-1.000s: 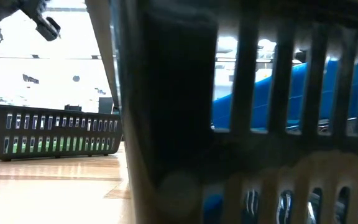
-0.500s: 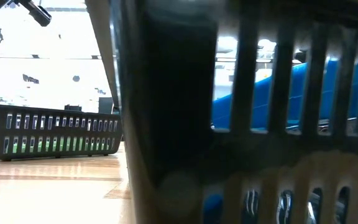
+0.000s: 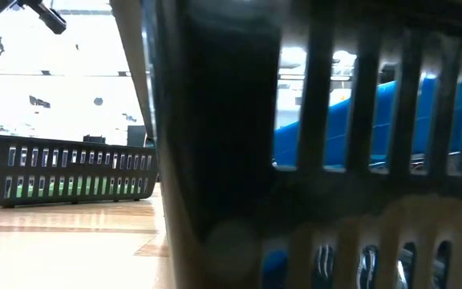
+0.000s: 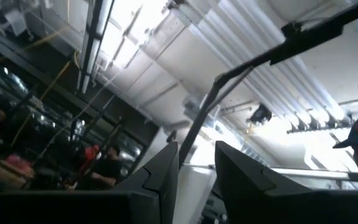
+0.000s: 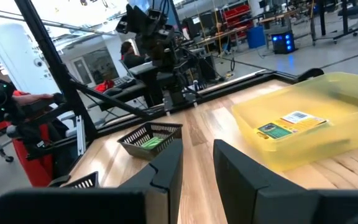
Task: Pick & Place School Supplies
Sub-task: Return to Home Position
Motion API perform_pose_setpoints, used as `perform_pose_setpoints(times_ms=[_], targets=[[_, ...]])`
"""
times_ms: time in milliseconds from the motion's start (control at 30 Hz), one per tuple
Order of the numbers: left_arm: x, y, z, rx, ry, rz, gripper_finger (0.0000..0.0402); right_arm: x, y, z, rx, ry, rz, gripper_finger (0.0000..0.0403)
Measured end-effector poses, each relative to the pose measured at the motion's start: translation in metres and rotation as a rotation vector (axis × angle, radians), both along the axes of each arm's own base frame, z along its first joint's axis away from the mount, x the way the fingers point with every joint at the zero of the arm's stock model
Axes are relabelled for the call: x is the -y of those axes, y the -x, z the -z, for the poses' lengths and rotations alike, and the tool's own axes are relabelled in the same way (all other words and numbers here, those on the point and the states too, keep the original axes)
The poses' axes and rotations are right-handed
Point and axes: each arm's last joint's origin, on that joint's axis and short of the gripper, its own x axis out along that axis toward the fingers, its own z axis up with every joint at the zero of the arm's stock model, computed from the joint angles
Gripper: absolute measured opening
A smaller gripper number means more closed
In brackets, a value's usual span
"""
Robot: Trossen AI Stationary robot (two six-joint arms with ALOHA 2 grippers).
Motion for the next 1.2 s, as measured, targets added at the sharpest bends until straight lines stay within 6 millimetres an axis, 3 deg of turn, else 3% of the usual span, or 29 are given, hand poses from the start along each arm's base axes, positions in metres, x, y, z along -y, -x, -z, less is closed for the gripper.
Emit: perform_pose_setpoints(times_ms=[667,967,1033,1200], targets=[[-0.003,0.001,-0.001,0.017,0.013,-0.031,0.01,0.0,0.0,0.001,-0.007,-0.001,0.002,0.0082],[0.002,0.003,-0.002,0.043,-0.022,0.052,0.01,0.0,0.0,0.0,-0.006,0.0,0.002,0.0082],[0.004,0.002,0.0,0.029,-0.126,0.0,0.01,0.0,0.0,0.0,-0.006,0.0,0.002,0.0082],[0.012,-0.013,0.023,-0.188,-0.508,-0.162,0.01,0.0,0.0,0.0,-0.006,0.0,0.002,0.0082]])
